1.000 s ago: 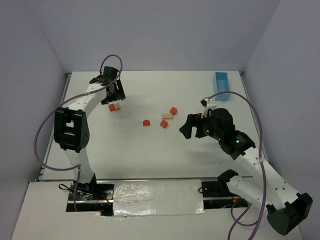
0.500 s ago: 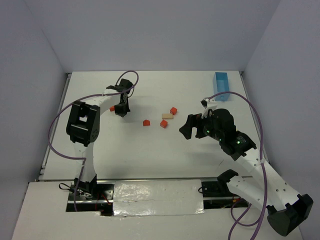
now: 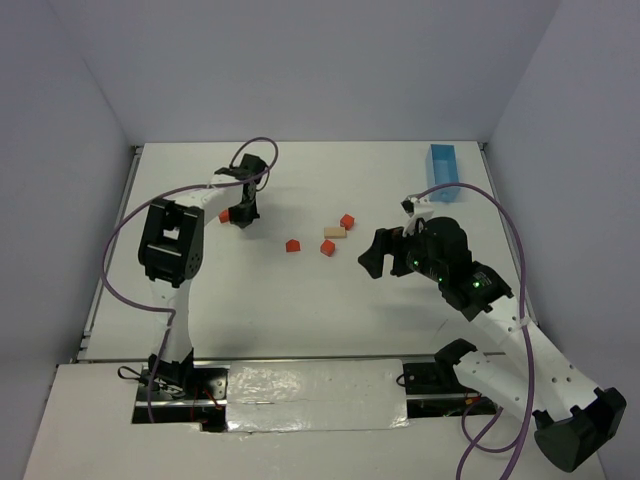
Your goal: Build the wood block tower
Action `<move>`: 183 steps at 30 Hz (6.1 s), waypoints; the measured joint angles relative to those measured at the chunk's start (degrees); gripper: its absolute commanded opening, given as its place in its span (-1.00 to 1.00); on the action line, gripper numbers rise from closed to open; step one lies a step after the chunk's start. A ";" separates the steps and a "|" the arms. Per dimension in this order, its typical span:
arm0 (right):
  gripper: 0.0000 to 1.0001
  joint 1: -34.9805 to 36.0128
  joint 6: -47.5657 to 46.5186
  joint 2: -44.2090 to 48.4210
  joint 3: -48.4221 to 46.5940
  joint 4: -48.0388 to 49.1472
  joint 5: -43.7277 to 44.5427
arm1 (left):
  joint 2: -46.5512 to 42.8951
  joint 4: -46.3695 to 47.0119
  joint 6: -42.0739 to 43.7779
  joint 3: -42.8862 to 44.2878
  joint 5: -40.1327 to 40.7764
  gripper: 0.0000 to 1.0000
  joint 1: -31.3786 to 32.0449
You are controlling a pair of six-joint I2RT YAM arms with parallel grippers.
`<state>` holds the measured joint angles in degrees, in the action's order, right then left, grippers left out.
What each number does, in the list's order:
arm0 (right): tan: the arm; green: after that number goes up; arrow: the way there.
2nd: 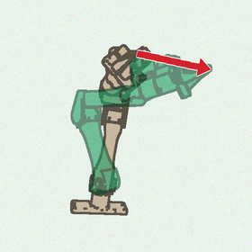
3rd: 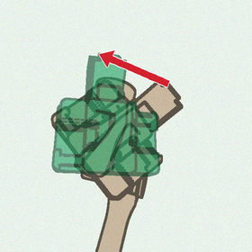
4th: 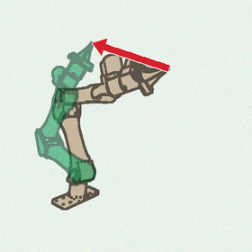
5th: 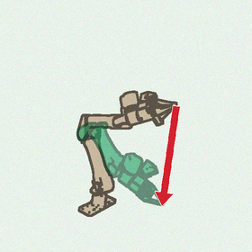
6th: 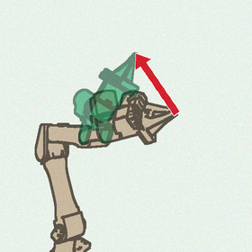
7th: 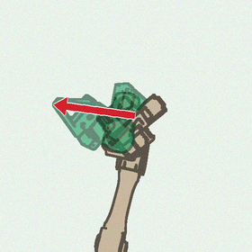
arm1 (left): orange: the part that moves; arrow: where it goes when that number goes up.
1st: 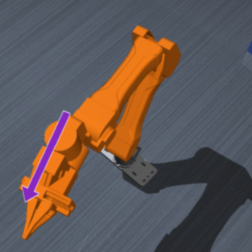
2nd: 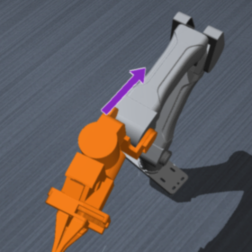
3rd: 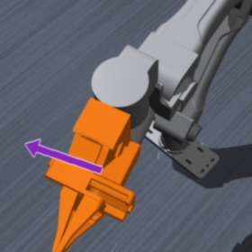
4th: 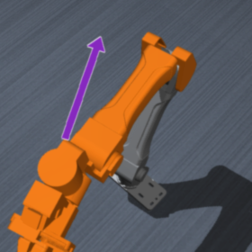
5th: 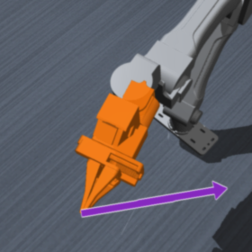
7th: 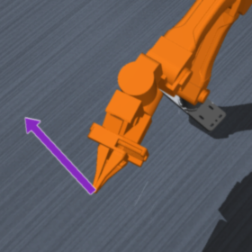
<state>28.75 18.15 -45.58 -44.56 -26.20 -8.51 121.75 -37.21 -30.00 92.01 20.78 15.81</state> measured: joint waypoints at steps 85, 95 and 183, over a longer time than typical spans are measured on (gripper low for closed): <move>0.99 1.86 -1.29 -1.40 0.00 0.00 -3.34 | -3.30 11.93 -7.23 -6.43 -8.90 -1.00 -15.78; 0.99 2.16 -1.31 -1.53 0.00 0.00 -3.34 | -2.71 12.72 -7.23 -5.73 -10.03 -1.00 -15.78; 0.99 2.08 1.22 6.03 0.00 -1.66 4.39 | -12.00 11.58 7.32 -5.73 -7.56 -0.89 17.70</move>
<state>30.83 19.38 -39.55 -44.56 -27.86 -4.12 109.75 -25.63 -22.68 86.28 13.21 33.52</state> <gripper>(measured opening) 0.997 0.461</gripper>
